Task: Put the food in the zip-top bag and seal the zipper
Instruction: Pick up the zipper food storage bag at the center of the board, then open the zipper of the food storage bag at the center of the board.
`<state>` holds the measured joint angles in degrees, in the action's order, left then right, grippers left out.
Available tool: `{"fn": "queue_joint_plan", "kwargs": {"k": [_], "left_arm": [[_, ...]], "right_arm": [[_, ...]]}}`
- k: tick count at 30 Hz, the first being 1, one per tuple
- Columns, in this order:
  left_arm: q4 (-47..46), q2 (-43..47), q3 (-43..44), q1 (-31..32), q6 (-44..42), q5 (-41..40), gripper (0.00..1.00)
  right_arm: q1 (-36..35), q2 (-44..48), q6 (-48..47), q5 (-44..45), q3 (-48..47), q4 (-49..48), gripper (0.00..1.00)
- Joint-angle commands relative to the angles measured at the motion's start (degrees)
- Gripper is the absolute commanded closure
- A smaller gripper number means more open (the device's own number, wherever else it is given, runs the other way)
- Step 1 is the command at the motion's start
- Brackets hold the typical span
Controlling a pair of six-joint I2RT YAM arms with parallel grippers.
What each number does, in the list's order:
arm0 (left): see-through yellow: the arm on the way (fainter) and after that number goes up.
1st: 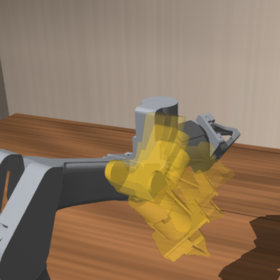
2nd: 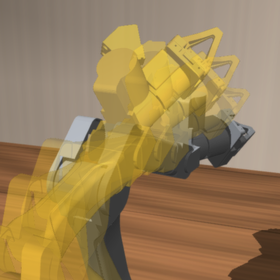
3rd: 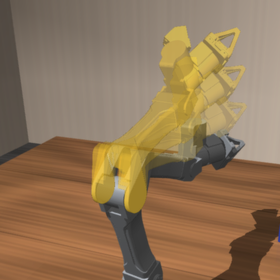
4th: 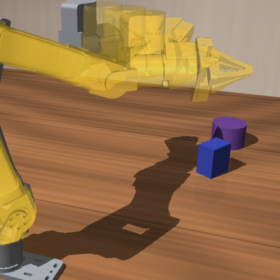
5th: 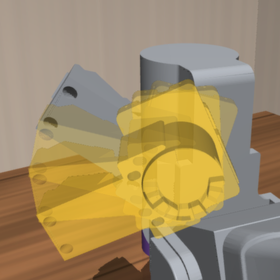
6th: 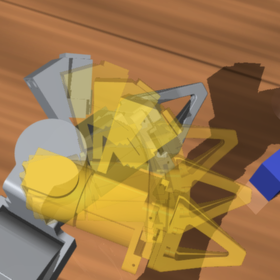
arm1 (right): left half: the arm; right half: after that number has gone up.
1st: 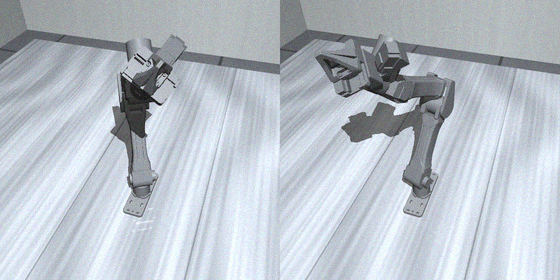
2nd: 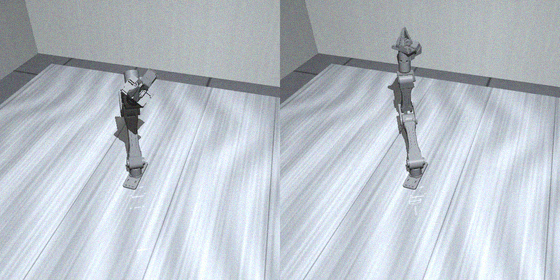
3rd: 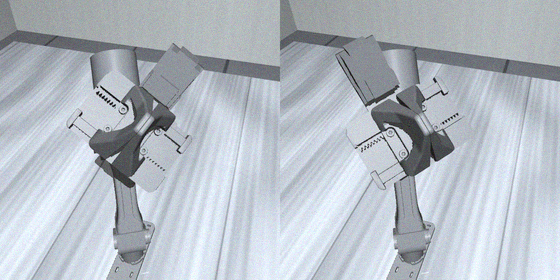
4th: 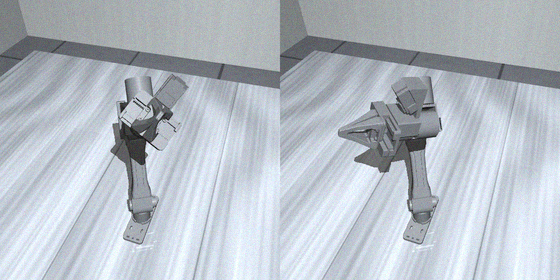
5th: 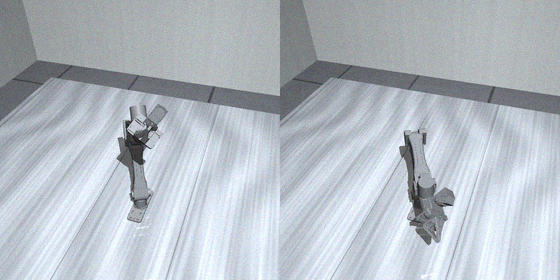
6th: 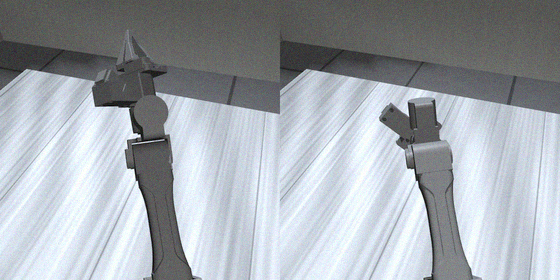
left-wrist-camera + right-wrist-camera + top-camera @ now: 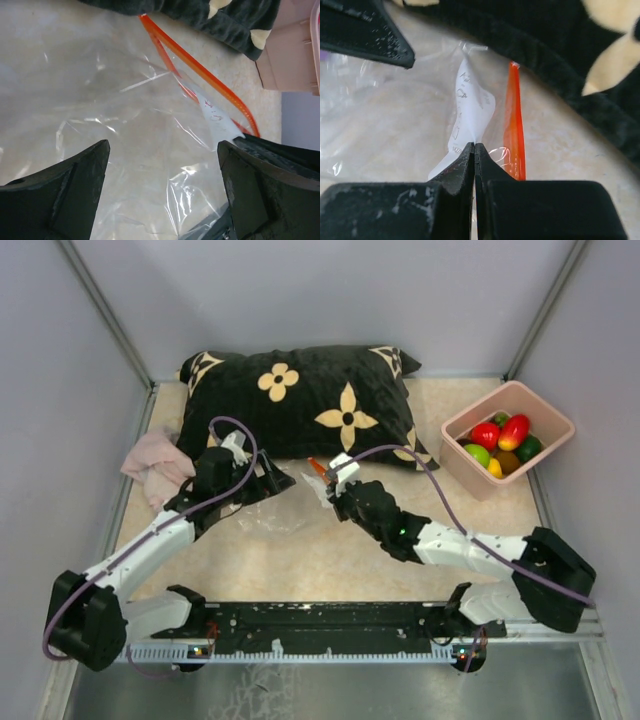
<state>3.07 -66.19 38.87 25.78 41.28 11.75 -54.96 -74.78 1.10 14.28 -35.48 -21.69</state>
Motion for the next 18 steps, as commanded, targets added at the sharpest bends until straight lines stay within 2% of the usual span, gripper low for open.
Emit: {"fn": "queue_joint_plan", "kwargs": {"k": [1, 5, 11, 18], "left_arm": [[4.4, 4.3, 3.2, 0.3, -3.7, -2.5, 0.06], [7.6, 4.6, 7.9, 0.3, -4.3, 2.5, 0.07], [7.7, 2.1, 11.6, 0.4, -3.1, 8.0, 0.09], [0.1, -3.0, 7.2, 2.3, 3.4, 10.7, 0.09]], "right_arm": [[-0.2, 6.8, -3.7, 6.1, -1.6, 1.3, 1.00], [-0.3, 8.5, -4.7, 7.4, -2.5, 4.1, 1.00], [-0.3, 10.4, -3.9, 7.2, -0.9, 2.6, 1.00], [-0.9, 10.4, -3.5, 6.0, 1.0, 0.4, 1.00]]}}
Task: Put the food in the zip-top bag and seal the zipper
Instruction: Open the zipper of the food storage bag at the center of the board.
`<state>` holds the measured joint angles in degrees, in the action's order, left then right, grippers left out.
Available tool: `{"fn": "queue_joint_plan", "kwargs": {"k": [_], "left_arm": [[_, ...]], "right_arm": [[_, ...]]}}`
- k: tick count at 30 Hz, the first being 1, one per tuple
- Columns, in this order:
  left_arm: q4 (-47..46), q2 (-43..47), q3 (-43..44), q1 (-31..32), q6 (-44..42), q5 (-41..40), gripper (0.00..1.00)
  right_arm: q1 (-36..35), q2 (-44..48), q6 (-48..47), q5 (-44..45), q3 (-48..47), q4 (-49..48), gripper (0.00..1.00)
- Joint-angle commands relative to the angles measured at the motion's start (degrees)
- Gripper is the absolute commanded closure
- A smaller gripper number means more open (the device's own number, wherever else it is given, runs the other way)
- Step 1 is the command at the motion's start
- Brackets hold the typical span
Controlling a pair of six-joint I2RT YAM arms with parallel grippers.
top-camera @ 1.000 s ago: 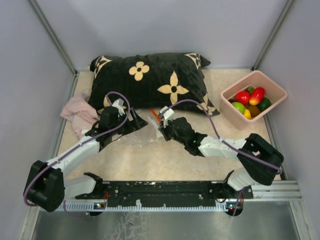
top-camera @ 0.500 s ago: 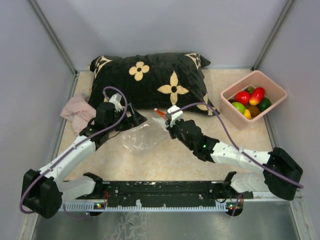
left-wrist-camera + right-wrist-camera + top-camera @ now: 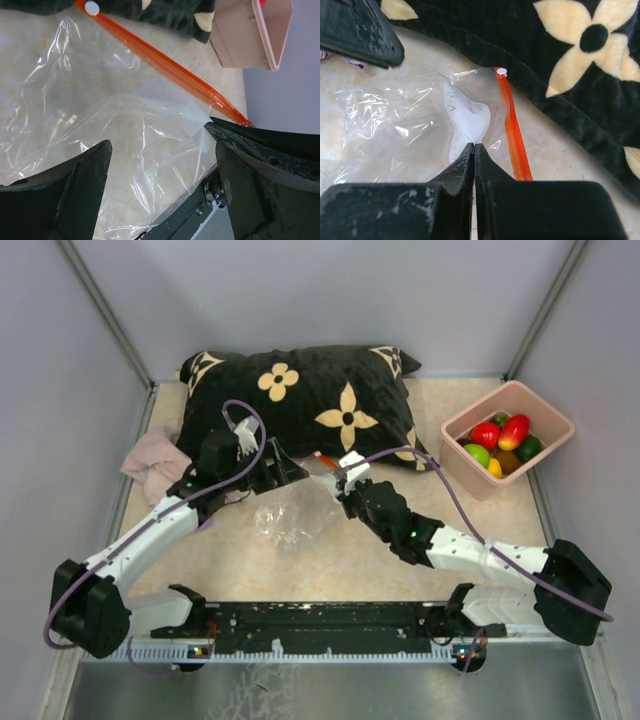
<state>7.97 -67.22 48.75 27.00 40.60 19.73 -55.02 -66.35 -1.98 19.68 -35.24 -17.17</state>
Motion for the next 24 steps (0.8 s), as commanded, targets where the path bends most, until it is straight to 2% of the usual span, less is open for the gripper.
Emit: {"fn": "queue_joint_plan", "kwargs": {"k": [1, 9, 24], "left_arm": [[-7.0, -3.0, -3.6, 1.1, 5.1, 3.0, 0.09], [-15.2, -9.2, -5.0, 1.5, 9.4, 4.8, 0.10], [-18.2, -15.7, -6.2, 3.8, 9.4, 4.8, 0.21]], "right_arm": [[-0.9, 1.8, -0.4, 0.3, 1.0, -4.6, 1.00], [-1.6, -0.5, -0.9, -3.4, 3.6, -8.3, 1.00], [-2.0, -2.6, -3.8, -8.4, 6.8, -14.2, 1.00]]}}
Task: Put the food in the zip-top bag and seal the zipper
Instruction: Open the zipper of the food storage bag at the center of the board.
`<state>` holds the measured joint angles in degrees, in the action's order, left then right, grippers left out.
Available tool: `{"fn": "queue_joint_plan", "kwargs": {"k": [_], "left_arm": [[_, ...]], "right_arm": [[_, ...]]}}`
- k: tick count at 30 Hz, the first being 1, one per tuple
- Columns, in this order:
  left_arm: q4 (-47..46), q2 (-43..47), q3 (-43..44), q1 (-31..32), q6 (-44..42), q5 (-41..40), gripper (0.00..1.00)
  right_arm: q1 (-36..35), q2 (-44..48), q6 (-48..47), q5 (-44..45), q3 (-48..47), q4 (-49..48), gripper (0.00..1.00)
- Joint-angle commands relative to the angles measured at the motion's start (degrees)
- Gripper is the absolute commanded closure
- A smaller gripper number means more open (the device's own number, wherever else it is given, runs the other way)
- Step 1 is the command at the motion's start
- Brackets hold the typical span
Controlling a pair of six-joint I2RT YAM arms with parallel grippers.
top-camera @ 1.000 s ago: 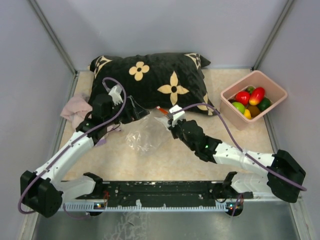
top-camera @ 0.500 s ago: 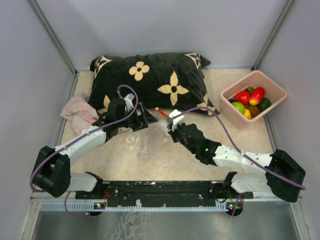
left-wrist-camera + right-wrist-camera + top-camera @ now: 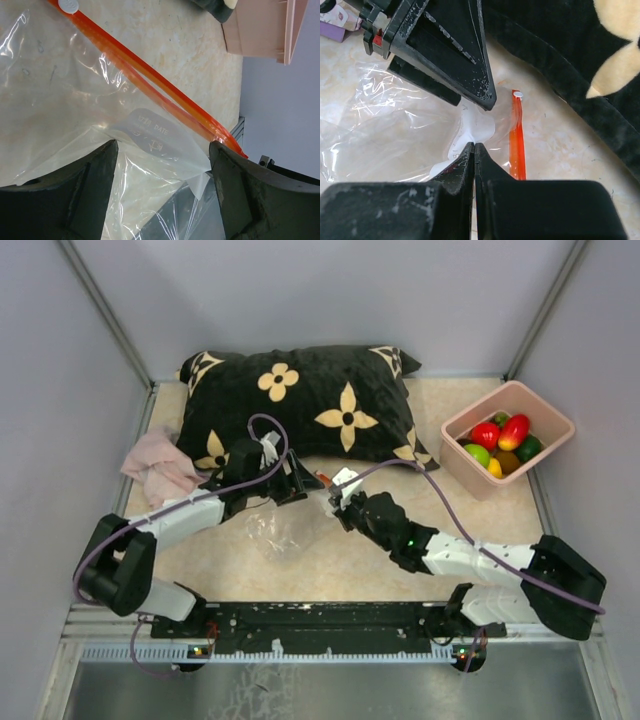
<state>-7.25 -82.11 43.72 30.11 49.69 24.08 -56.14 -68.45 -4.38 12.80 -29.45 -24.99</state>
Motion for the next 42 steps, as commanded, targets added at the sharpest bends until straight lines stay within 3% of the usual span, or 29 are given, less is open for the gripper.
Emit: {"fn": "queue_joint_plan", "kwargs": {"k": [1, 15, 20, 24, 25, 29, 35, 42], "left_arm": [[-3.2, -1.1, -1.3, 0.7, 0.2, 0.3, 0.22], [-7.3, -4.2, -4.3, 1.2, -0.1, 0.6, 0.42], [-8.2, -5.1, -4.5, 1.4, -0.6, 1.0, 0.64], [-8.2, -5.2, -4.0, 1.4, -2.7, 1.7, 0.97], [-7.9, -5.0, -3.8, 1.4, -3.3, 1.5, 1.00], [-7.0, -3.2, -3.7, 1.4, -6.7, 0.3, 1.00], [-4.3, -1.7, -1.7, 1.4, -13.9, 0.8, 1.00], [-6.2, 1.4, -2.6, 1.4, -17.1, 2.6, 1.00]], "right_arm": [[-1.0, -0.8, -1.6, -1.8, 1.2, -6.8, 1.00], [-2.5, -2.8, -3.8, -5.2, 2.1, -7.7, 1.00], [-2.6, -4.1, -3.6, -6.2, 1.3, -6.8, 1.00], [-2.6, -4.0, -2.7, -7.3, 1.1, -6.7, 1.00], [-2.6, -3.7, -2.5, -7.2, 1.1, -6.4, 1.00], [-2.6, -1.0, -1.8, -7.5, 0.4, -3.4, 0.99], [-2.0, 5.7, 0.6, -9.5, -1.2, 3.9, 0.81], [7.3, 14.9, 6.9, -21.0, -1.8, 12.1, 0.62]]}}
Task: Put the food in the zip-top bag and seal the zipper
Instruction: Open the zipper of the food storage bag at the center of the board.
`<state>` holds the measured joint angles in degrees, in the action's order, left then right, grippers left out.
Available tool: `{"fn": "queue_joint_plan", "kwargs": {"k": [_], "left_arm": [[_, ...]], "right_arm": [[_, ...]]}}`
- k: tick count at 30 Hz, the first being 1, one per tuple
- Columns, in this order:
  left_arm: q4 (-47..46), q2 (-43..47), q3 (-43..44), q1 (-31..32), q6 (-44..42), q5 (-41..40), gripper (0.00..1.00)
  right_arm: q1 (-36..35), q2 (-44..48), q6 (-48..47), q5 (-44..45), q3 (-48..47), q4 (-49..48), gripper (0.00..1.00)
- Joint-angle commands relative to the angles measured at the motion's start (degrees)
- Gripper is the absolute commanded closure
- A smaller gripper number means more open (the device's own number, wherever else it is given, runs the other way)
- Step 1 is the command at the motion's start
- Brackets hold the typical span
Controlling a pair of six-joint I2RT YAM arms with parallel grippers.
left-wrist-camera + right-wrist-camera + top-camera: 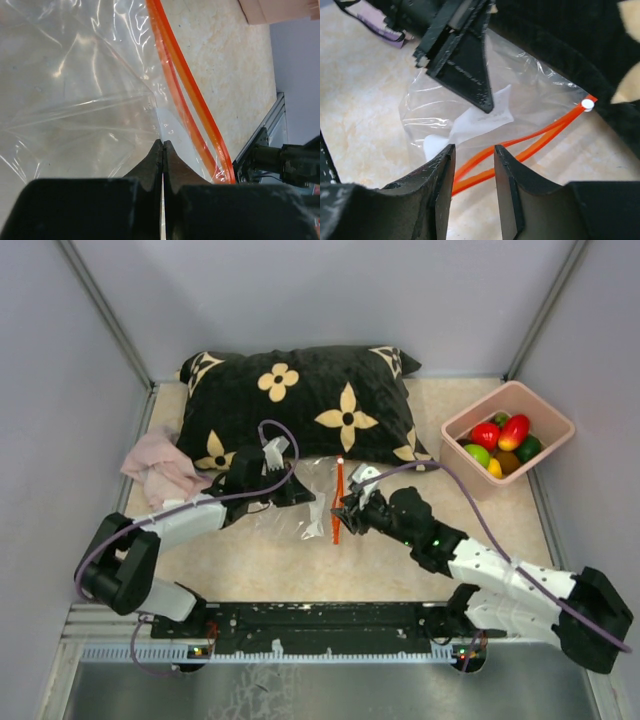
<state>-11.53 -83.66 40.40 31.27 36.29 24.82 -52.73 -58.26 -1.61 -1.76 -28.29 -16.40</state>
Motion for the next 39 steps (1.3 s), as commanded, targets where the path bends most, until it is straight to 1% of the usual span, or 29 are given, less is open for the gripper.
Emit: {"fn": "queue_joint_plan", "kwargs": {"k": [1, 4, 8, 13, 23, 30, 39], "left_arm": [[-2.4, 3.5, 0.5, 0.2, -3.9, 2.1, 1.00], [-2.9, 5.2, 0.1, 0.2, -4.7, 2.5, 1.00], [-4.5, 7.5, -0.7, 0.2, -4.6, 3.7, 1.00], [-6.9, 9.9, -2.4, 0.2, -4.1, 4.4, 1.00], [-10.7, 10.5, -4.3, 0.2, -2.8, 6.2, 1.00], [-12.0, 10.3, -4.6, 0.2, -2.6, 7.3, 1.00], [-14.9, 10.2, -5.6, 0.3, -2.1, 9.7, 1.00]], "right_arm": [[4.9, 5.6, 4.8, -7.1, -2.9, 4.2, 0.60], [8.9, 7.2, 7.7, -10.0, -1.9, 4.5, 0.58], [14.5, 7.8, 12.2, -13.4, 0.6, 2.4, 0.56], [18.3, 7.4, 17.6, -15.1, 3.7, -2.8, 0.48], [19.2, 3.3, 28.4, -12.4, 6.2, -12.7, 0.45], [19.5, -0.6, 32.3, -10.1, 6.8, -16.3, 0.44], [19.5, -6.1, 33.7, -11.4, 6.0, -21.9, 0.52]]}}
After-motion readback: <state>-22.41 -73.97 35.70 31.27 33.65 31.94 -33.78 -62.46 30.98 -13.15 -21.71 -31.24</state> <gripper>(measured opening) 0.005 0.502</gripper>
